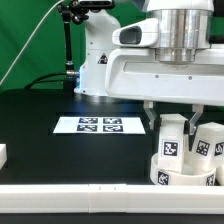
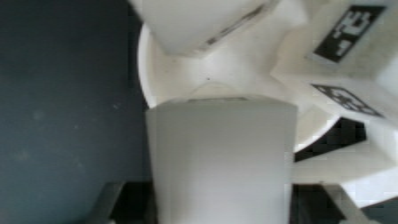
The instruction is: Assemble stool
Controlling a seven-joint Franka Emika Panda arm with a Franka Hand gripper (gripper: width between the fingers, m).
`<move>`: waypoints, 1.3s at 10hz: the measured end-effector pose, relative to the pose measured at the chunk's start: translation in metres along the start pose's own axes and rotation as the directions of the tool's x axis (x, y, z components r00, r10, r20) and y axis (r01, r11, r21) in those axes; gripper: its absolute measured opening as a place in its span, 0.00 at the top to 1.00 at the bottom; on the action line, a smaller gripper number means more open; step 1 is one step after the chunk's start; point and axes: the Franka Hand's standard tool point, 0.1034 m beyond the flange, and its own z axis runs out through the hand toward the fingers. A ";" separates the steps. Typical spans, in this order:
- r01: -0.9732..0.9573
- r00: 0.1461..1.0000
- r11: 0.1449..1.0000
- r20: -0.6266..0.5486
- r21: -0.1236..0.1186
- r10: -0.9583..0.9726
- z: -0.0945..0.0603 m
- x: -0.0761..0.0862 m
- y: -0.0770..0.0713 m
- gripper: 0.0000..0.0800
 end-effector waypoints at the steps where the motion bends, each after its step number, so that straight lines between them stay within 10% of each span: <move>1: -0.043 0.999 0.999 0.002 0.002 0.043 0.000 0.000 0.000 0.58; 13: -0.923 0.384 0.381 0.140 0.051 0.912 0.002 -0.002 -0.010 0.58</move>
Offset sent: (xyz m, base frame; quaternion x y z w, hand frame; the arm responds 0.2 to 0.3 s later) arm -0.0090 -0.0041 -0.0077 0.0086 -0.0283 0.2224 0.9745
